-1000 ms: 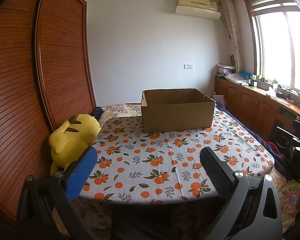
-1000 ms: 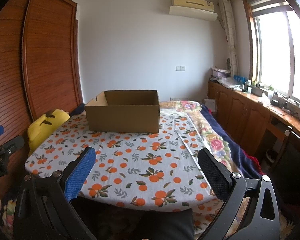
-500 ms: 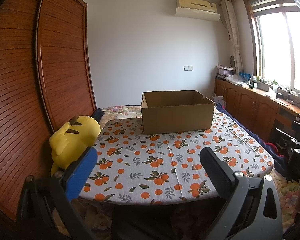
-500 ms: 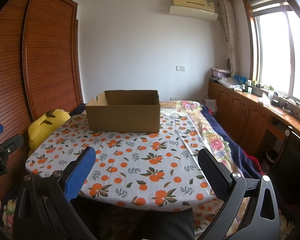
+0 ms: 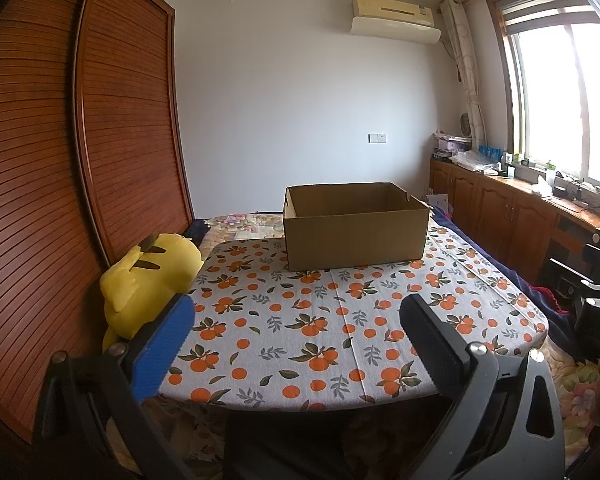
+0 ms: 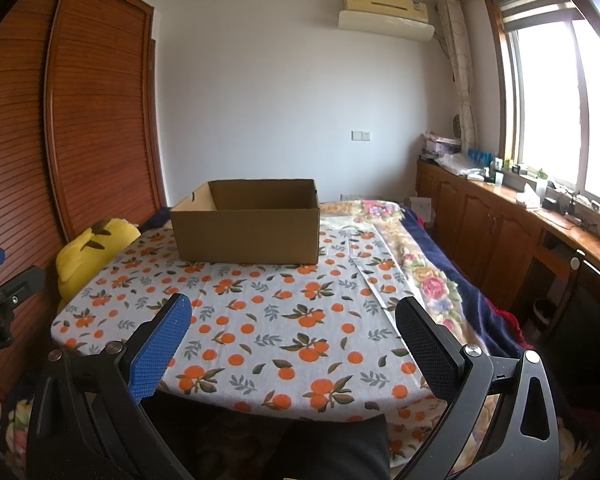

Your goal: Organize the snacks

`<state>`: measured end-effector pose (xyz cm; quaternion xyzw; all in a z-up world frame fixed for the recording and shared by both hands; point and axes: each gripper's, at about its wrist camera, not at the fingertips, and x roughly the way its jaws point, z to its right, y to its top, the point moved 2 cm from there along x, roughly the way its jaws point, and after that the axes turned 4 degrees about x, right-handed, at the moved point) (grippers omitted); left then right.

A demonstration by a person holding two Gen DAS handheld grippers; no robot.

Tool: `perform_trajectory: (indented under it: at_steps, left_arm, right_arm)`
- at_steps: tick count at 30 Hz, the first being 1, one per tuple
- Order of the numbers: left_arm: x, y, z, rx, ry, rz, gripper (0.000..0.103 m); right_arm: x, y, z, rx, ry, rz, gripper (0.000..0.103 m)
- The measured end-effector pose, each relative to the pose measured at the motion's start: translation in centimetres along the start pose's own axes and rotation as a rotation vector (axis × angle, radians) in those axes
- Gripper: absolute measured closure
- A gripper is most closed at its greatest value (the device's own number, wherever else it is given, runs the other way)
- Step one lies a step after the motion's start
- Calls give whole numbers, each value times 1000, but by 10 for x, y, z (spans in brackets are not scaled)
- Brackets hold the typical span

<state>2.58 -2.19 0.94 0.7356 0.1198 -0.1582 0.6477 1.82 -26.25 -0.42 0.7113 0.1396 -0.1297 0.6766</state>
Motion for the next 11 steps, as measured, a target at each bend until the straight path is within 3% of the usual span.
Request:
perform_trajectory:
  at_steps: [11]
  left_arm:
    - [0,0,0,1,1,0,0]
  right_arm:
    - [0,-1,1,1,0,0,0]
